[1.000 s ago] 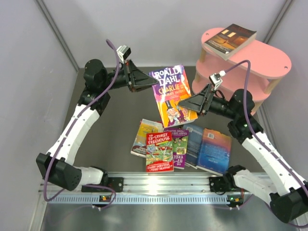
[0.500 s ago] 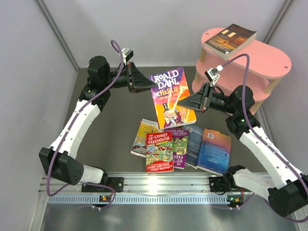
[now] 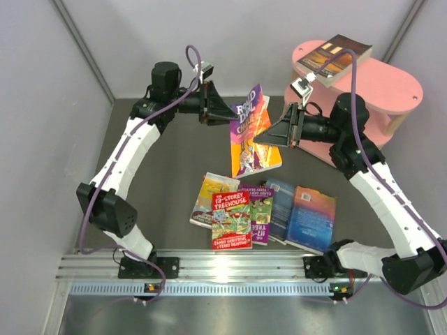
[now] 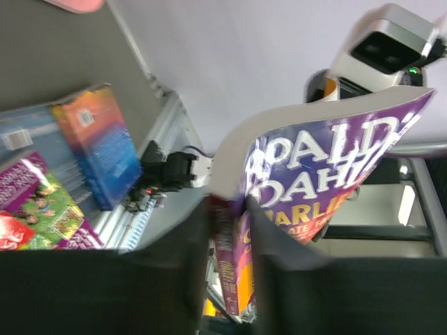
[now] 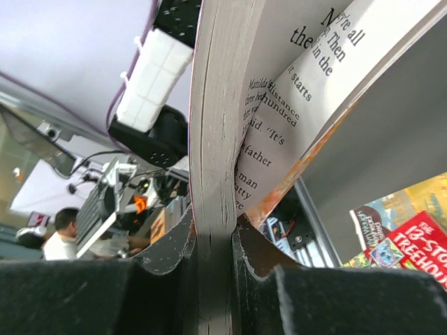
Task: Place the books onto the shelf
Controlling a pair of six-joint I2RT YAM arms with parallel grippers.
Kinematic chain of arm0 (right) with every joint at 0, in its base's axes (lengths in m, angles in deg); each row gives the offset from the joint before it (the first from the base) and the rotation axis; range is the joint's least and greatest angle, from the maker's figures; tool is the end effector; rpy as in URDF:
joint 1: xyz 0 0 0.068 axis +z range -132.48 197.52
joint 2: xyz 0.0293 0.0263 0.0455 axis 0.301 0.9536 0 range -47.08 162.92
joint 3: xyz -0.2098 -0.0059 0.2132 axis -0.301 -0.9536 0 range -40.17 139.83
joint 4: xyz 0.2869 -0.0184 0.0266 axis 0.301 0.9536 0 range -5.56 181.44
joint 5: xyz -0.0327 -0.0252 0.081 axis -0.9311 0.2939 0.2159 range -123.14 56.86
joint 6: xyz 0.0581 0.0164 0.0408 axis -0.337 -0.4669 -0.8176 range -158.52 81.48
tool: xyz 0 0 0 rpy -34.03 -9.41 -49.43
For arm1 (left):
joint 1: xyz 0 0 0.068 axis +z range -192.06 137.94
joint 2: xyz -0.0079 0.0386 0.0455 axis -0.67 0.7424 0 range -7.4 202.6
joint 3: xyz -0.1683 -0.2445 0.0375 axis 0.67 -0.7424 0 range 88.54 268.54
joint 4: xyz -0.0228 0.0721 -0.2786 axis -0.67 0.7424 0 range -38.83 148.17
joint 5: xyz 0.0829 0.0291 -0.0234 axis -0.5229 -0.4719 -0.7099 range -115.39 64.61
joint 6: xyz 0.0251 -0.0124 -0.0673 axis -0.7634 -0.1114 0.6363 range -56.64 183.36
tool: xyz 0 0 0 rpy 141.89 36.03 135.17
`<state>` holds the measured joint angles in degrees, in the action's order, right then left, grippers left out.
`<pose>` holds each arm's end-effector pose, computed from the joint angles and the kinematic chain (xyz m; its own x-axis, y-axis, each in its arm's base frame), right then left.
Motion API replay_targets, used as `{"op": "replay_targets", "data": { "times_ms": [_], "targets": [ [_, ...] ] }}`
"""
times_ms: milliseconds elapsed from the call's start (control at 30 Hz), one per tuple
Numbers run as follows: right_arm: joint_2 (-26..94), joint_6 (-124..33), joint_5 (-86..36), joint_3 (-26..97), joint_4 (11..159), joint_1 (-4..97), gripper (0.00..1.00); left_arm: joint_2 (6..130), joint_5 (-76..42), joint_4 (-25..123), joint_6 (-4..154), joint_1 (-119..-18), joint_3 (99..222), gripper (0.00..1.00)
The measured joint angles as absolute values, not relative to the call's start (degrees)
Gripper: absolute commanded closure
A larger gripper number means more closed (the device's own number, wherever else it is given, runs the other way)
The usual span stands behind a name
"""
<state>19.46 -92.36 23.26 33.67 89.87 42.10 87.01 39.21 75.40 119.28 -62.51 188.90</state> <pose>0.2296 0.1606 0.4785 -0.7795 0.1347 -0.6117 -0.6065 0.0817 0.7909 0.3589 -0.1922 0.4605 -0.9545 -0.0233 -0.2973 0.2908 0.1481 -0.9453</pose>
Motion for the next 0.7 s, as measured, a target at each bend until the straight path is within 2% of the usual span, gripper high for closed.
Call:
{"op": "replay_targets", "data": {
  "times_ms": [33,67,167,267,500,700],
  "targets": [
    [19.57,-90.98,22.28,34.55,91.92,41.92,1.00,87.54,37.88,77.28,117.79,-62.62,190.21,0.48],
    [19.81,-89.93,21.49,35.68,93.76,41.64,1.00,87.78,36.41,78.78,116.41,-62.69,191.08,0.26],
    [21.52,-86.90,18.80,40.60,101.28,39.63,1.00,87.58,30.03,81.43,113.24,-62.97,192.72,0.03],
    [25.39,-85.24,17.01,48.10,107.64,35.10,1.00,85.70,22.64,82.59,110.93,-62.69,192.61,0.01],
    [37.15,-85.26,8.31,68.71,110.33,23.58,1.00,76.96,9.38,90.46,103.76,-59.54,191.72,0.01],
    [43.46,-88.69,-1.63,77.49,110.65,18.95,1.00,69.74,2.71,93.78,100.24,-59.32,184.40,0.01]
  ]
}}
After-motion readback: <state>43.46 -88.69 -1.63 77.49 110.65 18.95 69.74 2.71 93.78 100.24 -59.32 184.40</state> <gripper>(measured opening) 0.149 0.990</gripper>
